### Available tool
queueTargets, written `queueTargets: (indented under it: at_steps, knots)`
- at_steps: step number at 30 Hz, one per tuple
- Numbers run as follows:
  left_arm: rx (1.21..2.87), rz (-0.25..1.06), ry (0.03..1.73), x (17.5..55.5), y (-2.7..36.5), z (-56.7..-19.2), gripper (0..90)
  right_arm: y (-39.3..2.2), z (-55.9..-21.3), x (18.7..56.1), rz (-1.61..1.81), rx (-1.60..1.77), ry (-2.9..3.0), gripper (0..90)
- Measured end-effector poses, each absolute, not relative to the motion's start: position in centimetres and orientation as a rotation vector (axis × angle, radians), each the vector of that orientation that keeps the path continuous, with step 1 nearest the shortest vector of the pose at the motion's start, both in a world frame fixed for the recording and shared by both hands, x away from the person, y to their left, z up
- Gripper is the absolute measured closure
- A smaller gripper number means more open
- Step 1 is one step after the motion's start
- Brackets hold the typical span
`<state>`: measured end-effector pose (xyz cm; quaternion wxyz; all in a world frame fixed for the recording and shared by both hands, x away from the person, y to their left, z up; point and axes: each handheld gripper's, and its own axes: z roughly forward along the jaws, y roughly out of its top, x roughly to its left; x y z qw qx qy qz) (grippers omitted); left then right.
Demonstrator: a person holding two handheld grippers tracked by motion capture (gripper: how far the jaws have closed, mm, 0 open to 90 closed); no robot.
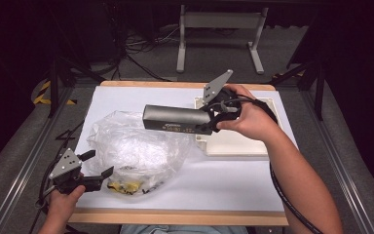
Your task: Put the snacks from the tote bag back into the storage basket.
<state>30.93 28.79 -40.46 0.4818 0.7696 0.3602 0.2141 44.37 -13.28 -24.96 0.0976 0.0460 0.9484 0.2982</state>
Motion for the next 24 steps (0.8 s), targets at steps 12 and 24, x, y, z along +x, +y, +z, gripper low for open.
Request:
queueTargets:
  at_steps: [12, 24]
  knots:
    - [1.877, 0.527, 0.882, 30.8, 28.8, -40.5, 14.9, -17.5, -24.5, 44.2, 0.851, 0.201, 2.774, 42.9]
    - [1.874, 0.537, 0.895, 30.4, 29.0, -40.5, 15.2, -21.3, -24.0, 44.2, 0.851, 0.302, 2.725, 42.9]
